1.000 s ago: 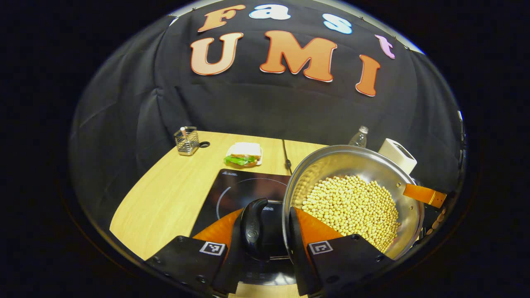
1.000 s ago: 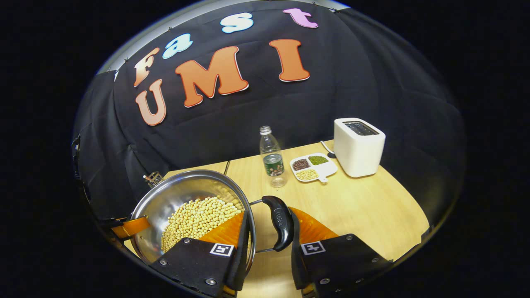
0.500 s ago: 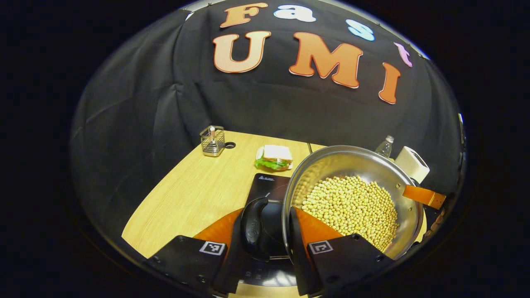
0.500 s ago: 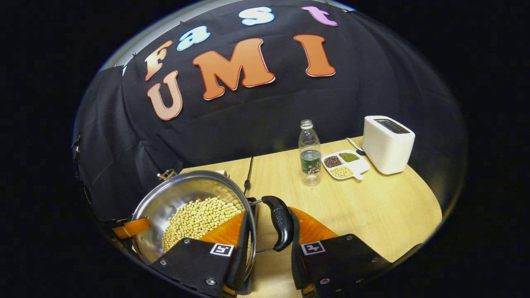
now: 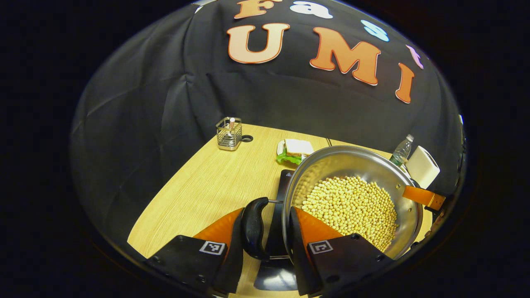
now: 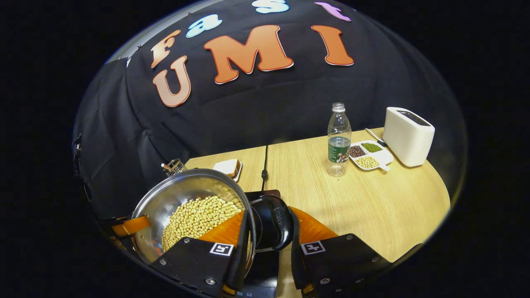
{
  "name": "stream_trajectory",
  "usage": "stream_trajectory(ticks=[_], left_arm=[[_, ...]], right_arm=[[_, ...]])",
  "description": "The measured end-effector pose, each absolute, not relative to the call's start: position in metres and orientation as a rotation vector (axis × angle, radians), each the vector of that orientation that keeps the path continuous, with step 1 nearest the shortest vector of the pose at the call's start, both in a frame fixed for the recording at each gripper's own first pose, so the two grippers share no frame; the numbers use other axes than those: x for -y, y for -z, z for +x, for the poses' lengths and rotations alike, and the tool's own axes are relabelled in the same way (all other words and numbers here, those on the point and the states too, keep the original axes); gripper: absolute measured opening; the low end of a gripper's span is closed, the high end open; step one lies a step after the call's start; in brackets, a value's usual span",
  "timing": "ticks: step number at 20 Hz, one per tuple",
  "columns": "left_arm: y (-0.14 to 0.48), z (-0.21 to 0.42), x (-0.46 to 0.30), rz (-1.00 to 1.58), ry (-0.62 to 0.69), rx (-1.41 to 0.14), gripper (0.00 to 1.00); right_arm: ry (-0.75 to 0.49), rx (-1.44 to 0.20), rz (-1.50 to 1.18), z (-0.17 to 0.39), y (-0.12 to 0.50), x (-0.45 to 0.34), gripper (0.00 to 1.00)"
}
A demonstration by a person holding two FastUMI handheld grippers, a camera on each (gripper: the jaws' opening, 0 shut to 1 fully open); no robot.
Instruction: First push the handle of the pot to place it horizontally, then grasp the pot with both hands and set it on the induction cooktop.
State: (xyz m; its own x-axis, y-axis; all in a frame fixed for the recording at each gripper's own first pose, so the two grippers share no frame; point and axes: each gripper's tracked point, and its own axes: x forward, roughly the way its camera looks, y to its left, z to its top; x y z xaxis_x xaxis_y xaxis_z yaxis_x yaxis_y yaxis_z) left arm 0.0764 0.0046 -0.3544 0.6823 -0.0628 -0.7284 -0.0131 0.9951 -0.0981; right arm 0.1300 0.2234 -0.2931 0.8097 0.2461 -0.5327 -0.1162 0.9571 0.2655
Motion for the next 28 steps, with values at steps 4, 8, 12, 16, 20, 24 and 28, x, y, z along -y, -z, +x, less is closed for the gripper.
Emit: stream_trajectory(ticks=[4,8,12,16,20,24,28], left_arm=[[0.371,0.083,-0.004,-0.107,0.044,-0.839,0.59],[0.373,0.082,-0.003,-0.103,0.058,-0.851,0.59],[0.381,0.083,0.001,-0.108,0.067,-0.870,0.57],[0.391,0.084,0.005,-0.109,0.070,-0.885,0.60],[0.395,0.084,0.004,-0.107,0.076,-0.881,0.59],[0.395,0.086,0.008,-0.091,0.092,-0.870,0.61],[0.396,0.088,0.008,-0.086,0.103,-0.861,0.60]], right_arm=[[-0.179,-0.615,0.224,0.132,0.304,-0.227,0.45],[-0.168,-0.626,0.225,0.134,0.311,-0.227,0.45],[-0.157,-0.638,0.224,0.135,0.319,-0.225,0.45],[-0.151,-0.658,0.225,0.132,0.325,-0.225,0.45],[-0.146,-0.655,0.220,0.131,0.326,-0.225,0.45],[-0.145,-0.666,0.232,0.127,0.331,-0.222,0.45],[-0.147,-0.654,0.228,0.125,0.332,-0.221,0.45]])
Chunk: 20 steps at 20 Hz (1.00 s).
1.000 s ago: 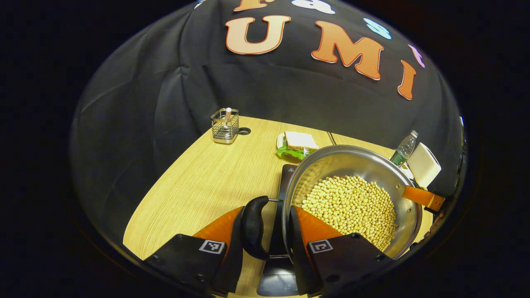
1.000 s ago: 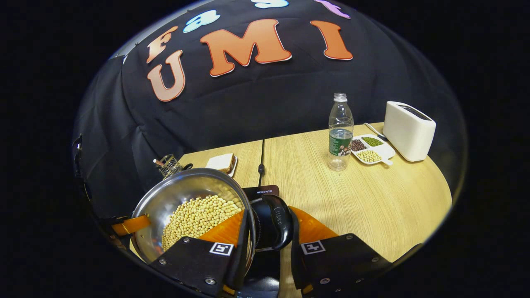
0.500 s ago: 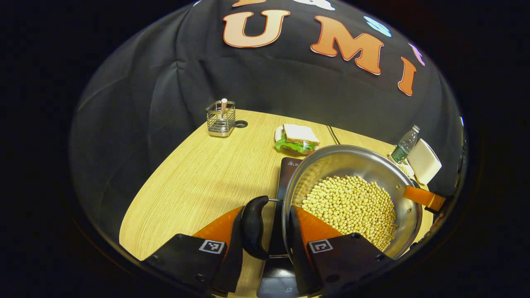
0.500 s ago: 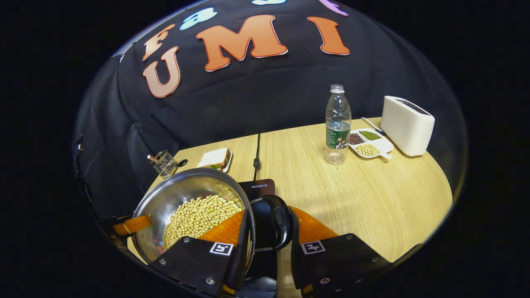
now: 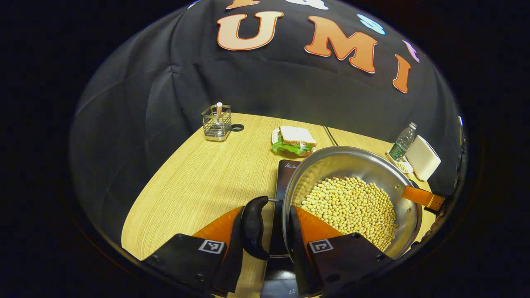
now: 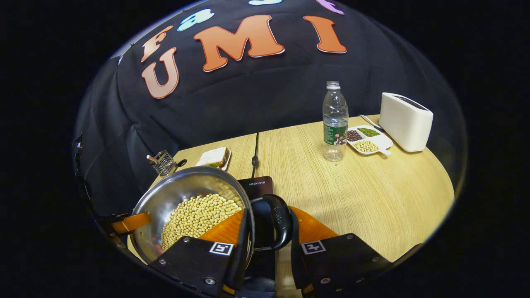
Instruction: First push the handle of the pot to place it horizontally, then grasp the pot with both hands and set it on the induction cooktop.
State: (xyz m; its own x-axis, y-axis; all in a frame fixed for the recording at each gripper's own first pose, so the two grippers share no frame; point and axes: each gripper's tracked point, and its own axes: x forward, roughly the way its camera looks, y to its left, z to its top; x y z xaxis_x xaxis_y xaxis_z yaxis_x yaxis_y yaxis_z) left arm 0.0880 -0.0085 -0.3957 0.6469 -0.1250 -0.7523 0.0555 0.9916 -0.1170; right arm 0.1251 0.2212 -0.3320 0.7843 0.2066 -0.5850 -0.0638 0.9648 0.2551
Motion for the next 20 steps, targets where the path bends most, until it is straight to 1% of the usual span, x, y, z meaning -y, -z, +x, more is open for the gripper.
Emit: stream_trajectory(ticks=[1,2,3,4,5,6,9,10,11,12,13,14,15,17,20], left_arm=[[0.396,0.088,0.008,-0.083,0.105,-0.860,0.61],[0.395,0.088,0.008,-0.080,0.107,-0.856,0.59],[0.396,0.087,0.008,-0.072,0.112,-0.857,0.60],[0.395,0.087,0.008,-0.061,0.119,-0.856,0.63],[0.398,0.088,0.008,-0.055,0.119,-0.856,0.61],[0.397,0.089,0.008,-0.046,0.118,-0.852,0.63],[0.398,0.086,0.006,-0.019,0.107,-0.849,0.71],[0.398,0.084,0.006,-0.016,0.099,-0.852,0.73],[0.396,0.084,0.005,-0.018,0.090,-0.853,0.68],[0.390,0.083,0.004,-0.020,0.085,-0.842,0.74],[0.384,0.084,0.003,-0.015,0.079,-0.823,0.80],[0.376,0.085,0.001,-0.010,0.071,-0.799,0.87],[0.365,0.085,0.002,-0.006,0.069,-0.774,0.92],[0.337,0.084,0.004,0.001,0.072,-0.718,0.93],[0.287,0.080,0.009,0.014,0.065,-0.608,0.93]], right_arm=[[-0.148,-0.647,0.220,0.125,0.332,-0.221,0.47],[-0.149,-0.644,0.215,0.125,0.332,-0.221,0.48],[-0.149,-0.640,0.215,0.125,0.331,-0.221,0.50],[-0.149,-0.641,0.215,0.125,0.332,-0.221,0.51],[-0.151,-0.638,0.215,0.125,0.331,-0.221,0.53],[-0.154,-0.642,0.220,0.126,0.331,-0.221,0.53],[-0.174,-0.655,0.259,0.124,0.327,-0.222,0.59],[-0.176,-0.644,0.263,0.125,0.323,-0.223,0.53],[-0.182,-0.627,0.262,0.125,0.316,-0.222,0.65],[-0.189,-0.612,0.256,0.122,0.308,-0.222,0.69],[-0.197,-0.597,0.247,0.119,0.301,-0.222,0.77],[-0.201,-0.582,0.239,0.118,0.293,-0.220,0.80],[-0.205,-0.564,0.231,0.115,0.282,-0.218,0.87],[-0.200,-0.518,0.221,0.113,0.261,-0.210,0.94],[-0.199,-0.457,0.216,0.104,0.229,-0.197,0.95]])
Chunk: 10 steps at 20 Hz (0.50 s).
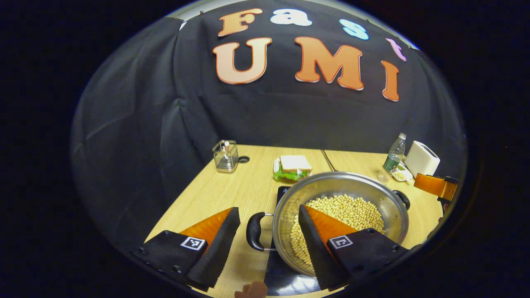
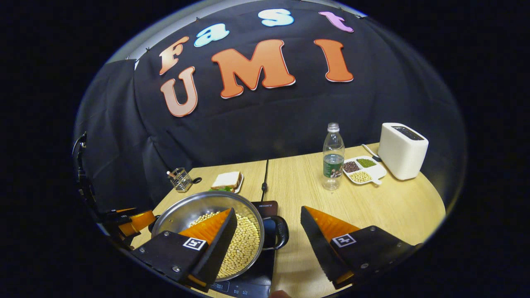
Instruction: First push the handle of the pot to place it horizontally, then grasp the pot with both hands and set it on the induction cooktop.
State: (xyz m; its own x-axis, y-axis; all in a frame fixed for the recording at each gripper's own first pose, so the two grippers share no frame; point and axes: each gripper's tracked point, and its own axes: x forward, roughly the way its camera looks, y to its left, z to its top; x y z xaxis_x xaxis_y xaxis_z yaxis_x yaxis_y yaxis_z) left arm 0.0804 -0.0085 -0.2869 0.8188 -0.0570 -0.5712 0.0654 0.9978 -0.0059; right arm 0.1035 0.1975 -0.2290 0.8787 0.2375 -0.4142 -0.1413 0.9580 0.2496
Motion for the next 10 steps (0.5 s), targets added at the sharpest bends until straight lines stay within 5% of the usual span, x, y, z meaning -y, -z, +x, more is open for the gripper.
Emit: stream_trajectory(ticks=[10], left_arm=[[0.115,0.040,0.025,-0.046,0.069,-0.248,1.00]], right_arm=[[-0.157,-0.199,0.082,0.049,0.113,-0.121,0.95]])
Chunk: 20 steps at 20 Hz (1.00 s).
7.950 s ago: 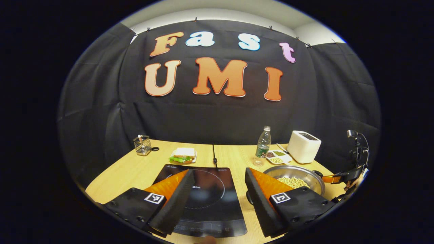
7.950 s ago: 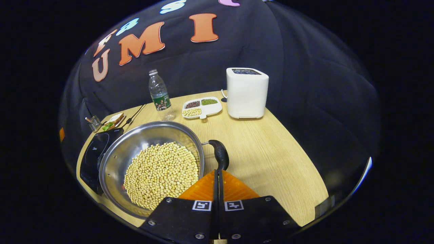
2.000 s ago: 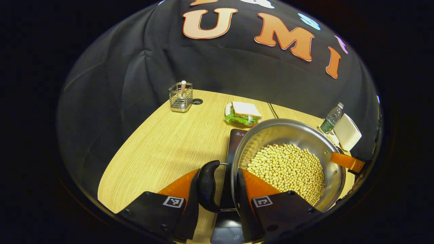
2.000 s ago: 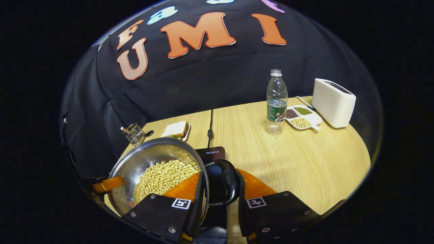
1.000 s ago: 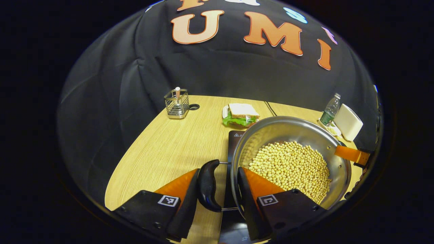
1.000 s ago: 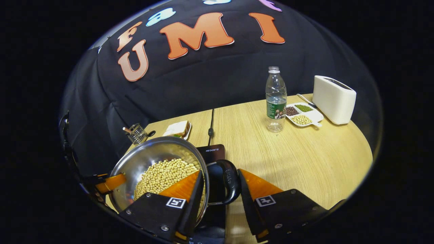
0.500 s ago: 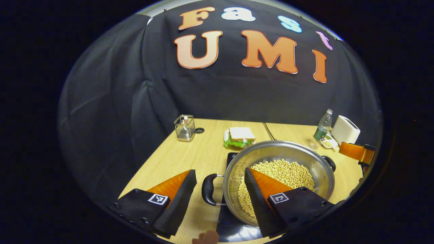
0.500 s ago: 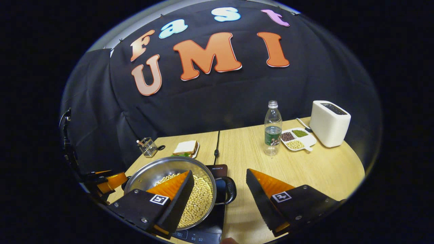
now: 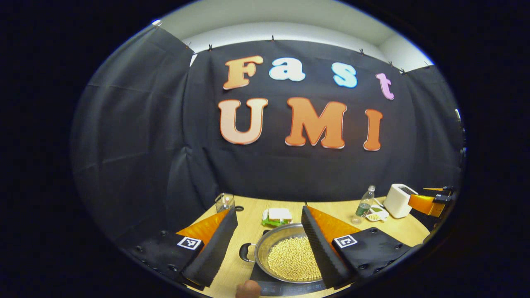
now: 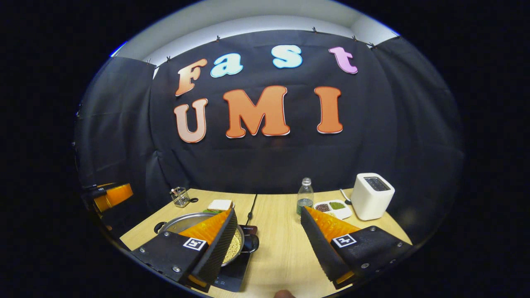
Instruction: First push the handle of the pot to place it horizontally, then grasp the pot with both hands and set it on the induction cooktop.
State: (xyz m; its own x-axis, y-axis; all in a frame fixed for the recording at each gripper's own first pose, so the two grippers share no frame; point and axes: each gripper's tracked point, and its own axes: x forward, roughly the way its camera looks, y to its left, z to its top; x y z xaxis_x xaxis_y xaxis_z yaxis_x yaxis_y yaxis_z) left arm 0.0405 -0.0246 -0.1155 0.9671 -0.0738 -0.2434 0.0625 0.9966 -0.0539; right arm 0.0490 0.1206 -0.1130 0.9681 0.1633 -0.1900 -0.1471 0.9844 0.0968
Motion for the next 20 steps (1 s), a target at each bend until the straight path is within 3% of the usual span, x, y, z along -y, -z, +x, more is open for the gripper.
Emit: stream_trajectory(ticks=[7,8,9,11,12,13,20], left_arm=[[0.030,0.002,0.029,-0.088,0.101,-0.106,0.99],[0.022,-0.002,0.026,-0.077,0.096,-0.090,0.99],[0.017,-0.005,0.025,-0.067,0.093,-0.077,0.99],[0.007,-0.015,0.028,-0.051,0.099,-0.059,0.99],[0.003,-0.019,0.030,-0.050,0.105,-0.053,0.99],[0.001,-0.021,0.030,-0.053,0.108,-0.050,0.99],[-0.007,-0.031,0.031,-0.057,0.105,-0.040,0.99]], right_arm=[[-0.113,-0.073,0.036,0.007,0.062,-0.067,0.95],[-0.106,-0.062,0.034,0.003,0.057,-0.060,1.00],[-0.100,-0.052,0.036,-0.002,0.053,-0.053,0.95],[-0.094,-0.029,0.050,-0.010,0.043,-0.040,0.95],[-0.085,-0.016,0.056,-0.013,0.039,-0.033,1.00],[-0.071,-0.005,0.057,-0.013,0.036,-0.025,0.95],[-0.022,0.032,0.056,-0.030,0.026,0.005,0.95]])
